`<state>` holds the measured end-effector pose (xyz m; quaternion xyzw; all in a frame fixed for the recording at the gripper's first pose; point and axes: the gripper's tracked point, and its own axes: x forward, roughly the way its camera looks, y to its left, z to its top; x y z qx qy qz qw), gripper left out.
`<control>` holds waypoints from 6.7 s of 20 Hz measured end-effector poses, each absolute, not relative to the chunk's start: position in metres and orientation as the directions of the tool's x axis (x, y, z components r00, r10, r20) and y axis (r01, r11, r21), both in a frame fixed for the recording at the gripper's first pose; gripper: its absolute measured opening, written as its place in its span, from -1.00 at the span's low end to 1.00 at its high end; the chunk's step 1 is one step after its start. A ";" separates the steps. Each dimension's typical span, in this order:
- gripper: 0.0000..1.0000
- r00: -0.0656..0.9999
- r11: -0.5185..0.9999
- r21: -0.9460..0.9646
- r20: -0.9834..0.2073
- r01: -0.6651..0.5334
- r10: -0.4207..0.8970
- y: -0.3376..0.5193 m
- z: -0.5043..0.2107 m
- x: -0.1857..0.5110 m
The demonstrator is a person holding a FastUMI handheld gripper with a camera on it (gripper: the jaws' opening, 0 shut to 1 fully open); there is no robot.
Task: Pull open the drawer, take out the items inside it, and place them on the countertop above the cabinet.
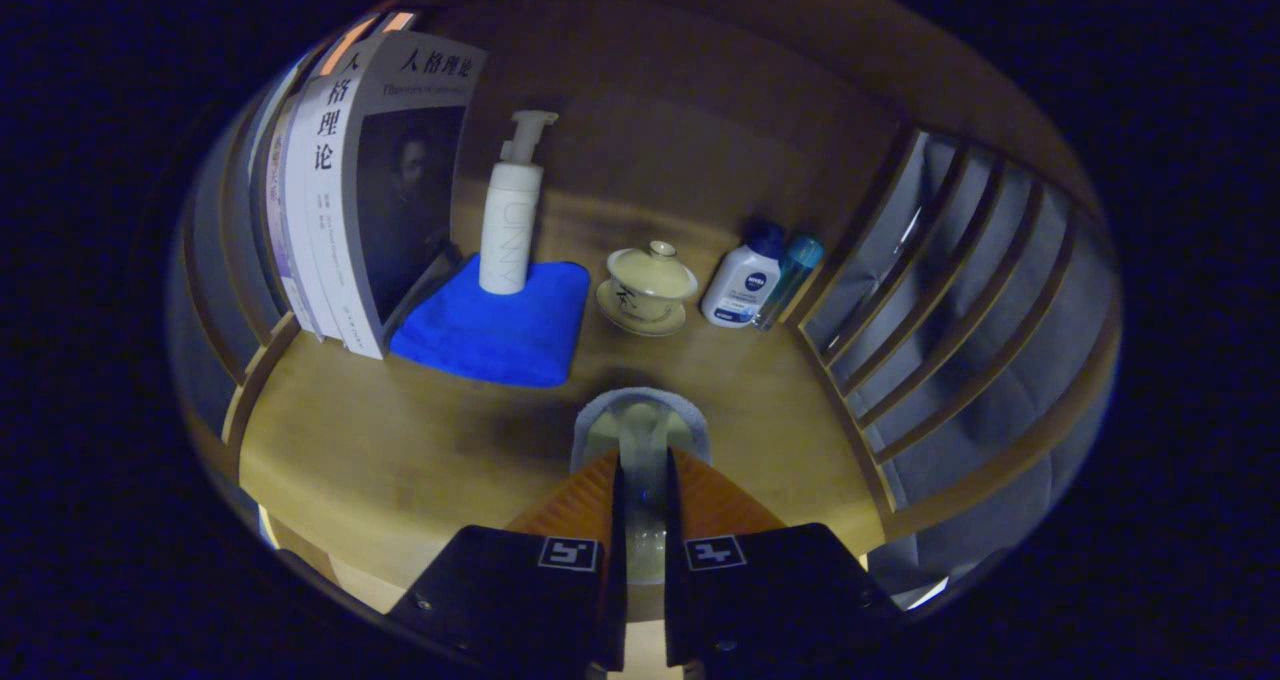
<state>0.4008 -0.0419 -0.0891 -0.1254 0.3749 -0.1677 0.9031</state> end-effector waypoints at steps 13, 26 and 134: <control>0.05 0.805 0.963 -0.191 -0.532 0.188 -0.263 -0.013 -0.026 0.352; 0.36 0.897 0.990 -0.140 -0.439 -0.004 -0.059 0.037 -0.005 0.185; 1.00 0.948 0.980 -0.171 -0.285 0.099 -0.145 -0.014 -0.218 0.253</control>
